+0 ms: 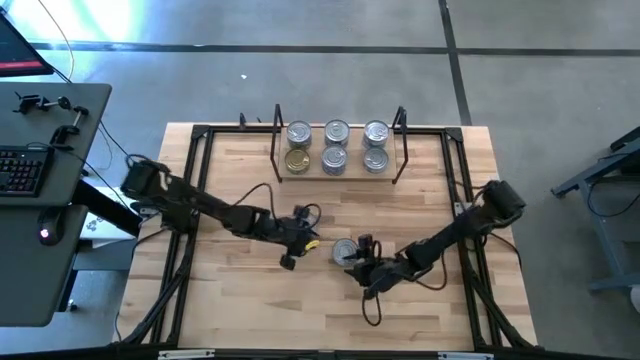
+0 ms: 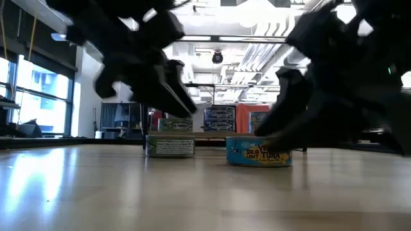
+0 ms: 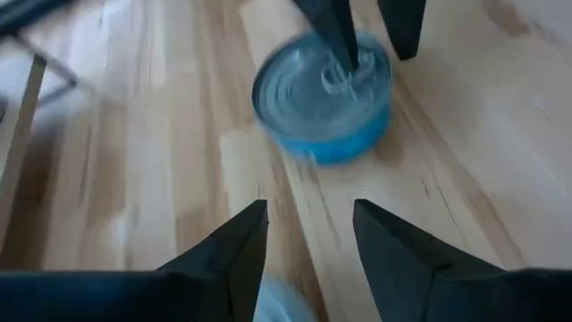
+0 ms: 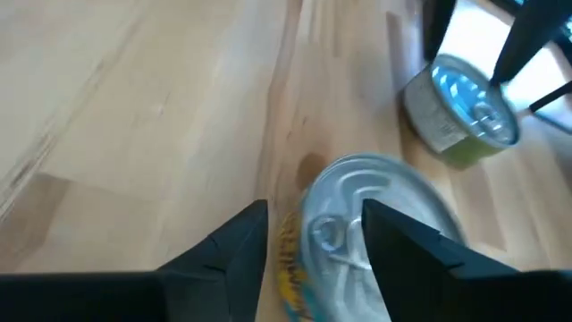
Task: Stack canned seafood by type on shelf
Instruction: Stack the yellow-blue tuna can on top of the yellow-blue tuna can on the shelf
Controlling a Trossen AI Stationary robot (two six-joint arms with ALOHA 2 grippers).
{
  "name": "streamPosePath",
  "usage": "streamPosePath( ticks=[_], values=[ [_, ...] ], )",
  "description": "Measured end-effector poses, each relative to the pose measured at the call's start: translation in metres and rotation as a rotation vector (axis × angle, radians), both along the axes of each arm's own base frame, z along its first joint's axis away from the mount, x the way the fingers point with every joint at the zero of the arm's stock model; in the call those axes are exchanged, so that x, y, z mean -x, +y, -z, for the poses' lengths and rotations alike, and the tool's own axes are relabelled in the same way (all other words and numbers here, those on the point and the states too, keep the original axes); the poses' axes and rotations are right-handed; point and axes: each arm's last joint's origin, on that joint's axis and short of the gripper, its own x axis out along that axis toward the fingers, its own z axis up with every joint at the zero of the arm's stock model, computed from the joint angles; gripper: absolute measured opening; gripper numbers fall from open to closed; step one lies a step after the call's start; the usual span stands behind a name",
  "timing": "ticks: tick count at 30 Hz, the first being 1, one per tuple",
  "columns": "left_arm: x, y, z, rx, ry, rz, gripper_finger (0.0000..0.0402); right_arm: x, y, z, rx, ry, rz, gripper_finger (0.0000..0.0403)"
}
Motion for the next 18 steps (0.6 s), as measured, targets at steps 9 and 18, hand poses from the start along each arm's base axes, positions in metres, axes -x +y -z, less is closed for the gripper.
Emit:
streamPosePath(
  ticks=[9, 18],
  values=[
    [0.041, -0.012, -0.032, -0.033, -0.041, -0.131, 0.0138, -0.002, 0.002, 0.021, 0.084, 0.010, 0.053, 0.0135],
    [0.082, -0.016, -0.039, 0.011, -0.129, -0.218, 0.0132, 0.001, -0.004, 0.028, 0.137, 0.051, 0.114, 0.0012]
  ],
)
